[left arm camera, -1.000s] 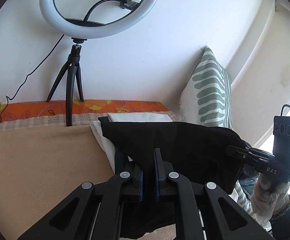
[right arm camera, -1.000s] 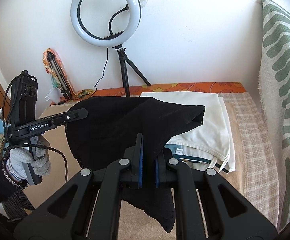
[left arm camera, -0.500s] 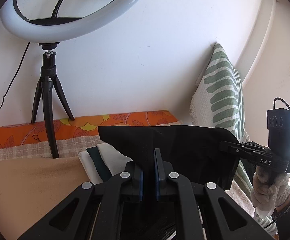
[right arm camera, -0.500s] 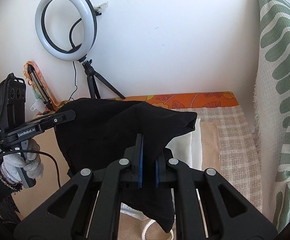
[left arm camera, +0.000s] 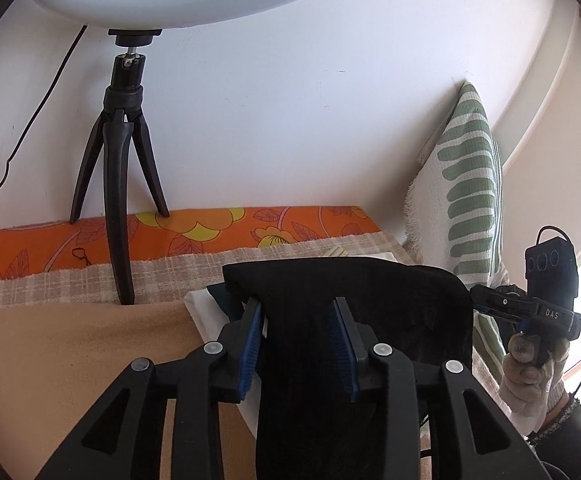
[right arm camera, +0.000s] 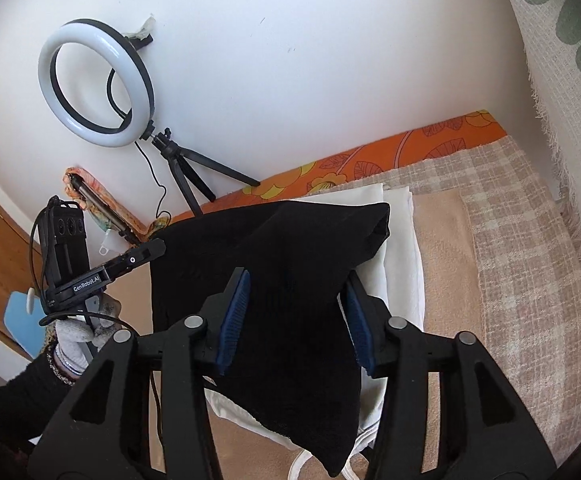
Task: Fold small clothes
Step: 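Carry the bundle with both tools and lower it onto the white tote bag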
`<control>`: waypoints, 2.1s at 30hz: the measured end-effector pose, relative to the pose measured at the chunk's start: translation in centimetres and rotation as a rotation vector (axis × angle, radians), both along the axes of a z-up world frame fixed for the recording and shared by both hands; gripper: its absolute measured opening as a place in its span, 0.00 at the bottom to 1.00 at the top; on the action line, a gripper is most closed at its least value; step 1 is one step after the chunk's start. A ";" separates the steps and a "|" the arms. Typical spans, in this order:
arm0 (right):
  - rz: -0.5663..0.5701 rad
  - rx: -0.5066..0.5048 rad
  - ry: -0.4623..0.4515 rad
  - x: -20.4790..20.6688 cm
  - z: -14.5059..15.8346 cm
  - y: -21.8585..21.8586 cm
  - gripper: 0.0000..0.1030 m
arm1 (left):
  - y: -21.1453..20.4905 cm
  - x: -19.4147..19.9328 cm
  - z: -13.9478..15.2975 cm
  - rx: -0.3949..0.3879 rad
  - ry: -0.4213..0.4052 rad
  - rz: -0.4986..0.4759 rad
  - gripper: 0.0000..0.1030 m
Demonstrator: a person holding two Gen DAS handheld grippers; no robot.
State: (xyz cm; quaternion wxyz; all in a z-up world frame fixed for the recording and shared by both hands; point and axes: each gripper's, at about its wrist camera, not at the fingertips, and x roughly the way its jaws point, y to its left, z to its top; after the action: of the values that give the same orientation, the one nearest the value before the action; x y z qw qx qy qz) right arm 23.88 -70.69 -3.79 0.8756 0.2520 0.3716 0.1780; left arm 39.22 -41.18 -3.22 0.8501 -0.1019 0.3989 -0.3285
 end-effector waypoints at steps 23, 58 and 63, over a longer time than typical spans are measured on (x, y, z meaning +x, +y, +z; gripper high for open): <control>-0.188 -0.143 -0.053 5.8 1.5 0.6 0.04 | 0.6 2.0 -0.5 -0.045 -0.043 0.112 0.00; -0.340 -0.219 0.103 8.8 -0.6 0.0 0.03 | 1.6 -1.1 1.6 0.123 -0.135 0.082 0.36; -0.356 -0.229 0.057 6.3 2.5 0.3 0.06 | 2.4 -2.8 2.7 0.117 -0.140 0.072 0.41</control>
State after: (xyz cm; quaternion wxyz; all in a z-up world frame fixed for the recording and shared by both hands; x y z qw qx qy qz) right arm 30.14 -70.34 -1.25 0.9053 0.2176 0.3637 -0.0299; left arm 36.46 -38.76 -0.49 0.8916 -0.0432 0.3529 -0.2804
